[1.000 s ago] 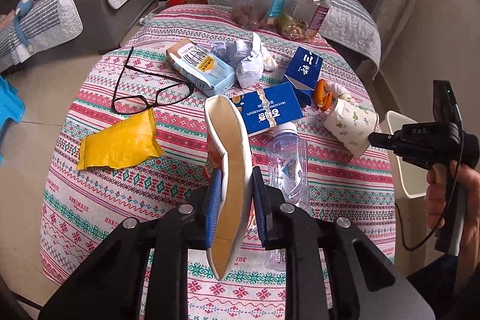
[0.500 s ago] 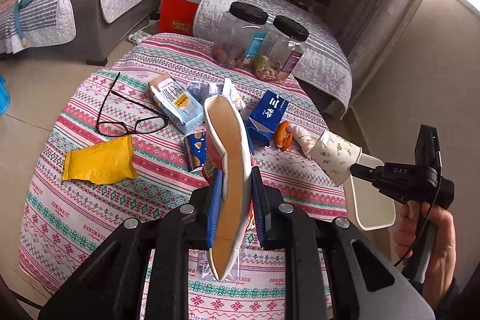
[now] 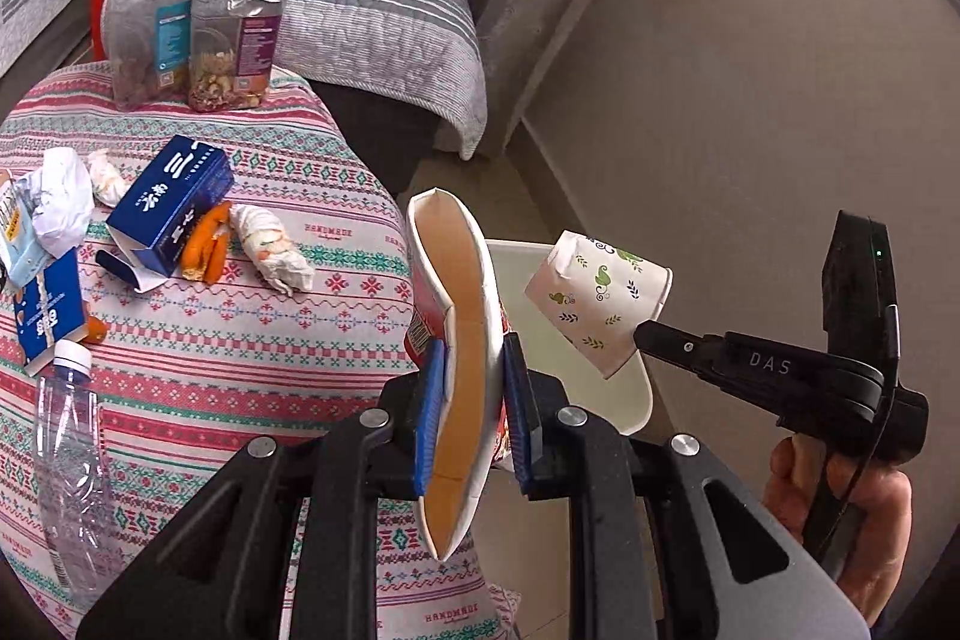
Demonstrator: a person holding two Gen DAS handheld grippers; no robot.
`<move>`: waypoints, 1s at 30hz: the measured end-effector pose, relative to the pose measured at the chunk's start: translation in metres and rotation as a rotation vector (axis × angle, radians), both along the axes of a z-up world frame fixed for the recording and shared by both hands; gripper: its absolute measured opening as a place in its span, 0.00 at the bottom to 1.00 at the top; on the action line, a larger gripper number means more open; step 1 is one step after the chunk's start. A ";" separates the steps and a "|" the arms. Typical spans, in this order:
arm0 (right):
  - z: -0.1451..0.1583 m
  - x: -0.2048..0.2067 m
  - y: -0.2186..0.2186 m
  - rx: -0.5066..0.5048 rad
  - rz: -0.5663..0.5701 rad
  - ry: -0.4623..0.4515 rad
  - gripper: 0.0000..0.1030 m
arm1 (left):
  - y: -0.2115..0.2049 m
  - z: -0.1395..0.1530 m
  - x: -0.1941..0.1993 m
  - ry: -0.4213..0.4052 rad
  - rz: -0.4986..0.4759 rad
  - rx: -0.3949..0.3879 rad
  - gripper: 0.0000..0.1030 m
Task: Collect trash
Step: 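Carry both cups over the white bin and open both tools, then move the left tool to the clear plastic bottle and grasp it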
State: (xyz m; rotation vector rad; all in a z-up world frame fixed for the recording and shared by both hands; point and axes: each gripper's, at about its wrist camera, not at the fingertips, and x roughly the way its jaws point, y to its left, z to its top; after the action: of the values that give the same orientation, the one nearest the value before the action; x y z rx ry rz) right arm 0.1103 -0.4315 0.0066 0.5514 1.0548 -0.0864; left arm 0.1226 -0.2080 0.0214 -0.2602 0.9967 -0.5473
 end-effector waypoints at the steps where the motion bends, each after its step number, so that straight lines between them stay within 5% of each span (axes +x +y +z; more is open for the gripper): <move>1: -0.002 -0.003 -0.010 -0.021 -0.019 0.014 0.02 | -0.014 -0.005 0.002 0.009 -0.014 -0.007 0.19; 10: -0.044 -0.003 -0.046 -0.129 -0.043 0.163 0.02 | -0.102 -0.064 0.024 0.078 -0.079 0.045 0.20; 14: -0.063 0.006 -0.045 -0.147 -0.014 0.219 0.03 | -0.112 -0.084 0.029 0.087 -0.080 0.078 0.31; 16: -0.069 0.009 -0.041 -0.144 0.014 0.243 0.09 | -0.116 -0.089 0.029 0.097 -0.085 0.076 0.42; 18: -0.068 0.011 -0.035 -0.160 0.019 0.251 0.30 | -0.114 -0.092 0.030 0.092 -0.060 0.081 0.58; 22: -0.047 0.005 -0.041 -0.187 -0.023 0.184 0.60 | -0.096 -0.085 0.032 0.107 -0.039 0.069 0.62; 30: -0.022 0.014 -0.018 -0.208 0.006 0.083 0.71 | -0.032 -0.052 0.032 0.088 0.031 0.144 0.62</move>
State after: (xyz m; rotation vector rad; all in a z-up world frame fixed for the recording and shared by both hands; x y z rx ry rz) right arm 0.1241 -0.4496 -0.0152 0.3591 1.1134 -0.2127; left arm 0.1543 -0.2405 -0.0308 -0.1721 1.1101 -0.4359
